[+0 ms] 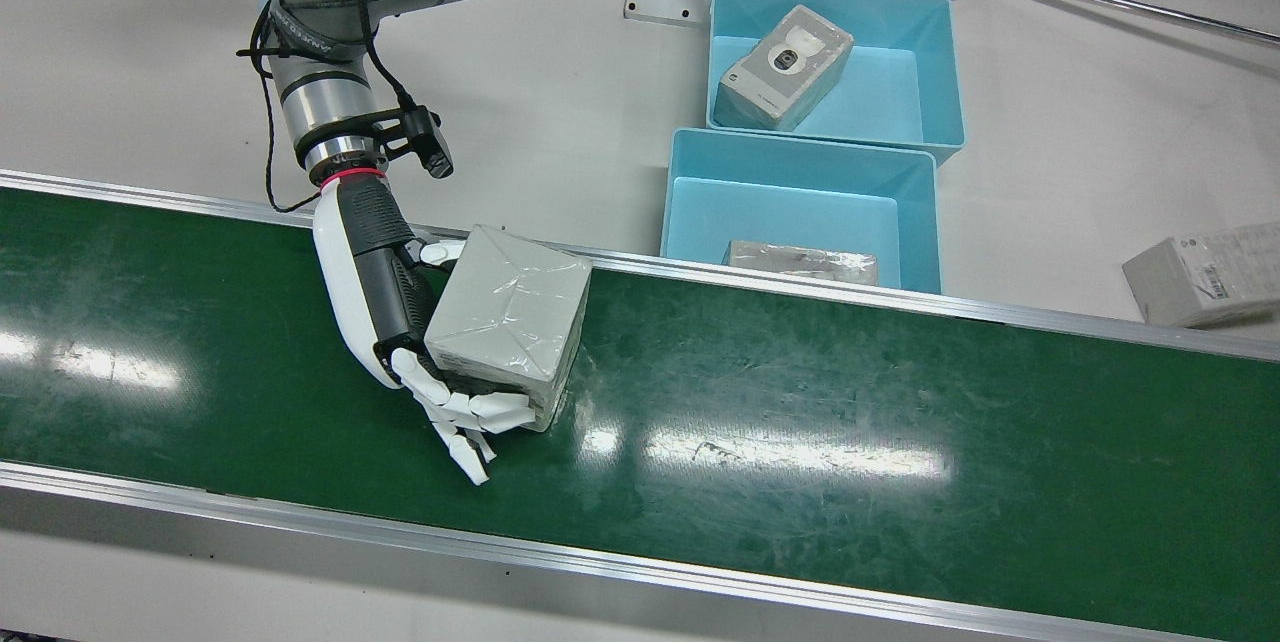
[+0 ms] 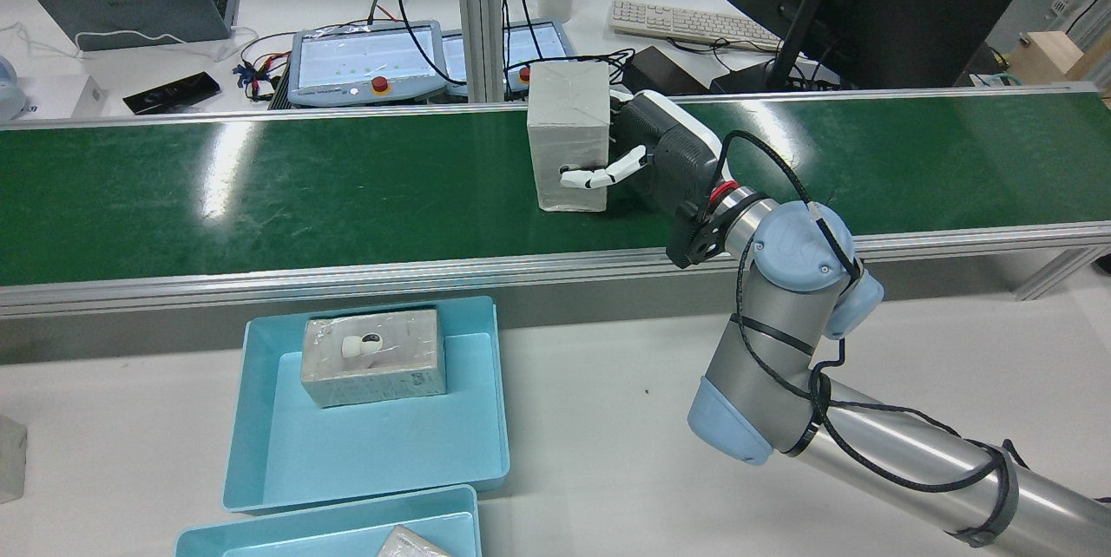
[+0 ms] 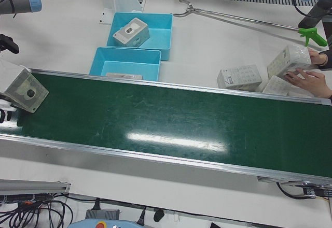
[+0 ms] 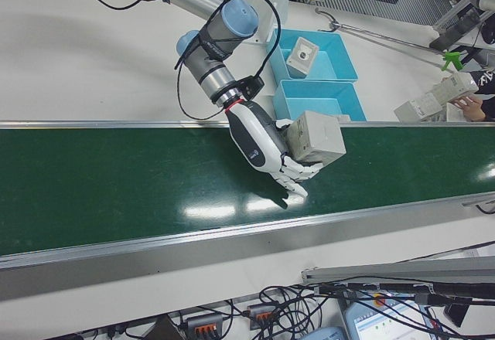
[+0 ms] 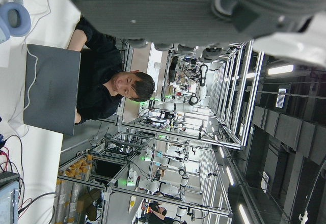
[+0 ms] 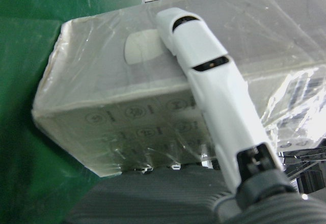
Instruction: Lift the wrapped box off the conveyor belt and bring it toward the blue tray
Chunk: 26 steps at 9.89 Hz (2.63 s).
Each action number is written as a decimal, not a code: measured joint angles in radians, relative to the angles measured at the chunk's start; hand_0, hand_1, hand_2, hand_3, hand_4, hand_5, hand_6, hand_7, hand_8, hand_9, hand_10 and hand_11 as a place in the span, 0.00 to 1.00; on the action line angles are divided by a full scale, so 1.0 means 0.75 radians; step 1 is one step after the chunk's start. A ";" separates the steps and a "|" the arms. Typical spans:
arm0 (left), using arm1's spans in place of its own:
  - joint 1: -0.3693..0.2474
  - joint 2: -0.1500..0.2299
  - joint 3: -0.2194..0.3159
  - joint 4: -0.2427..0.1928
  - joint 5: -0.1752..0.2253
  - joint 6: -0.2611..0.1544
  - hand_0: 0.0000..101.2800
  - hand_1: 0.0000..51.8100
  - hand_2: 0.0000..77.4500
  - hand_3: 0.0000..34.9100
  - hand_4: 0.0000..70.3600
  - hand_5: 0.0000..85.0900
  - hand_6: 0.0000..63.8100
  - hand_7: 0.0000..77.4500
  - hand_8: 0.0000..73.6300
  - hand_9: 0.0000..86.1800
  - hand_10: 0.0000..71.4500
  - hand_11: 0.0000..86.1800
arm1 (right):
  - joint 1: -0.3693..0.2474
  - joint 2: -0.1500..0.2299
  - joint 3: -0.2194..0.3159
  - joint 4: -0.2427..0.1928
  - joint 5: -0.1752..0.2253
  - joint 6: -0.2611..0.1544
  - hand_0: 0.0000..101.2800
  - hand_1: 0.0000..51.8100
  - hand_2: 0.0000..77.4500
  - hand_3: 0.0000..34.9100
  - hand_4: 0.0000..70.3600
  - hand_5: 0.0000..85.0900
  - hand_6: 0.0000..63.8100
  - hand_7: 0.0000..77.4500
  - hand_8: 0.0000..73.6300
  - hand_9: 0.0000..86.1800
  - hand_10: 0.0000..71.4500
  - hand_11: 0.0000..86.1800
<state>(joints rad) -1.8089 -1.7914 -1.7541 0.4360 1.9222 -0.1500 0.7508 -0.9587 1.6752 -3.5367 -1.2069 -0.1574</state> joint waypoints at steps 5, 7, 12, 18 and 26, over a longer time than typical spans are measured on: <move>0.000 0.000 0.000 0.000 0.000 0.000 0.00 0.00 0.01 0.00 0.00 0.01 0.00 0.01 0.01 0.01 0.01 0.00 | 0.026 -0.019 0.070 -0.012 -0.007 0.033 0.59 0.42 0.41 0.00 0.57 0.38 0.44 0.56 0.48 0.48 0.39 0.45; 0.000 0.000 0.000 0.000 0.000 0.000 0.00 0.00 0.01 0.00 0.00 0.01 0.00 0.01 0.01 0.01 0.01 0.00 | 0.048 -0.062 0.224 -0.032 -0.010 0.026 0.53 0.42 0.41 0.00 0.60 0.40 0.52 0.61 0.59 0.55 0.54 0.54; 0.000 0.000 0.000 0.000 0.000 0.000 0.00 0.00 0.01 0.00 0.00 0.01 0.00 0.01 0.01 0.01 0.01 0.01 | -0.296 -0.027 0.453 -0.102 0.178 -0.269 0.46 0.11 0.49 0.00 0.53 0.49 0.60 0.78 0.81 0.78 0.89 0.82; 0.000 0.000 0.000 0.000 0.000 0.000 0.00 0.00 0.01 0.00 0.00 0.01 0.00 0.01 0.01 0.01 0.01 0.00 | -0.530 0.028 0.379 -0.060 0.278 -0.468 0.47 0.03 0.52 0.00 0.40 0.55 0.56 0.88 0.69 0.63 0.57 0.58; 0.000 0.000 0.000 0.000 0.000 0.000 0.00 0.00 0.01 0.00 0.00 0.01 0.00 0.01 0.01 0.01 0.01 0.00 | -0.590 0.017 0.459 -0.075 0.218 -0.410 0.46 0.22 0.03 0.54 0.11 0.12 0.02 0.11 0.00 0.02 0.00 0.02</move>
<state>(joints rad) -1.8090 -1.7914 -1.7541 0.4359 1.9223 -0.1500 0.3083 -0.9457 2.0193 -3.5928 -1.0430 -0.4652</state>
